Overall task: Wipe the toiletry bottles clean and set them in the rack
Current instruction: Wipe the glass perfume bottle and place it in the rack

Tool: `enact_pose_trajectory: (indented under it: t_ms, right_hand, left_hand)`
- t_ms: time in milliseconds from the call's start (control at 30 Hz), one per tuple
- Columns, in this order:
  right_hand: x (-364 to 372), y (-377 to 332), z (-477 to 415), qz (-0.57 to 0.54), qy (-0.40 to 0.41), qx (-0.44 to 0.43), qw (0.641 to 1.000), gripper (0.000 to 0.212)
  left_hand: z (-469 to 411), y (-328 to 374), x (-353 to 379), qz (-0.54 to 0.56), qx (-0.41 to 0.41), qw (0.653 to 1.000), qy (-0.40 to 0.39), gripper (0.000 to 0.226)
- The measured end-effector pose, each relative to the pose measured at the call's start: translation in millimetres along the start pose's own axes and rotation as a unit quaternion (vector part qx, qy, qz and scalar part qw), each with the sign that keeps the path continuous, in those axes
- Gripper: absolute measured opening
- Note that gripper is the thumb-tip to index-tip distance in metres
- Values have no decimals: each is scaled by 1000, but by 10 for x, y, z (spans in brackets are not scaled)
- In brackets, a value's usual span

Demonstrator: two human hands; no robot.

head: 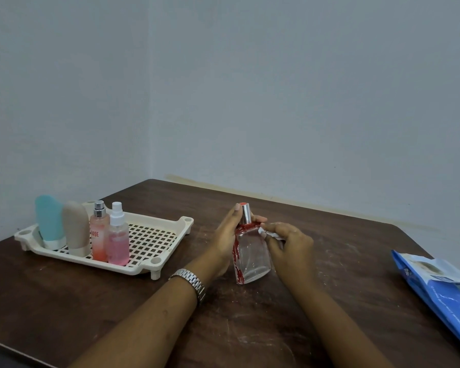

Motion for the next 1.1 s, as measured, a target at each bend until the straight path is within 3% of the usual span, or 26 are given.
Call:
enact_pose_trajectory:
  t_ms: [200,367,533,767,967,1100]
  right_hand:
    - [1,170,-8,-27,5,68,997,16]
    - [6,156,6,-25,5,68,997,17]
    - [54,-69,14,-8,-7,-18,1000,14]
    - [151,-388,99,31,-38,-132,990,18]
    - [323,-531,208,84,-105,-177,975,19]
    - [313,-561,213,88,-108,-181,974,19]
  left_hand:
    - [-2,-8,18,18,6,1000,0,55]
    - [7,1,13,26,5,1000,0,49]
    - [-1,-16,-3,11,-2,1000,-6,66]
    - [28,-28,10,38,-22,999,-8,62]
    - [27,-45,7,36,-30,999,-11,71]
    - [31,-24,12,30,-26,999,-7,68]
Point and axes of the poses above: each hand's wrist, its own z-axis away from the middle knuckle, its own x-axis out of the palm, y = z × x, the point moved 9 cm from there along -z, towards the middle knuckle, and after that the axes turned 7 degrees about -z, right-handed, at the moved point
